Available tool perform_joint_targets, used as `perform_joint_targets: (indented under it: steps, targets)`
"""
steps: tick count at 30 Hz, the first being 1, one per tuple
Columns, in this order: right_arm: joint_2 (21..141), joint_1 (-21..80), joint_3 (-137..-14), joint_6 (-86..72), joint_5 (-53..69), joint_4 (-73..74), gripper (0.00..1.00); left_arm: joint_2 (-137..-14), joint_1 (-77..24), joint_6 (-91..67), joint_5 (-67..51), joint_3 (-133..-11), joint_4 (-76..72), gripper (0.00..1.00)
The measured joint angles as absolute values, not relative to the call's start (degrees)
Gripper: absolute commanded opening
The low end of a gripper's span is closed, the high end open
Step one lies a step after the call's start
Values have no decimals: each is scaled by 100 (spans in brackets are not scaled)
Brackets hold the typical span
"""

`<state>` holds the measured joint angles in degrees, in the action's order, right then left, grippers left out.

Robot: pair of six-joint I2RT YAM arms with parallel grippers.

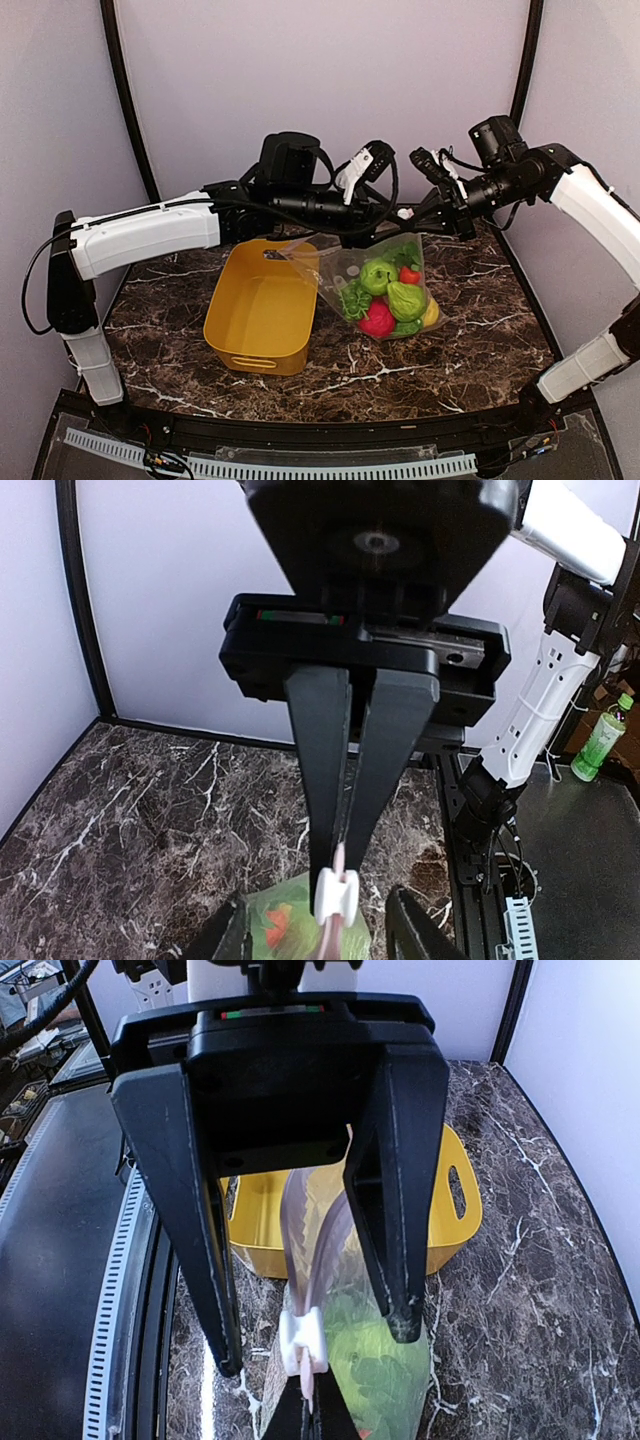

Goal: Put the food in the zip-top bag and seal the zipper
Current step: Zip the zipper of the food storage bag.

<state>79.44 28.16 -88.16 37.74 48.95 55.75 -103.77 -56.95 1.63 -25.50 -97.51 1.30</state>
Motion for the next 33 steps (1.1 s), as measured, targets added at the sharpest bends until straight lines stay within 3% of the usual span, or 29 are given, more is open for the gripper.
perform_joint_targets:
  steps: [3, 13, 27, 33]
  targets:
    - [7944, 2842, -8816, 3782, 4871, 5577, 0, -10425, -5695, 102, -2620, -9751, 130, 36]
    - [7944, 2880, -8794, 3830, 4797, 5575, 0, -10436, -5695, 75, -2749, -9756, 12, 29]
    - [7944, 2880, -8777, 3850, 4792, 5575, 0, -10438, -5669, 60, -2803, -9758, -27, 2]
    - [7942, 2764, -8777, 3874, 4906, 5570, 0, -10447, -5618, 60, -2783, -9815, 43, 1]
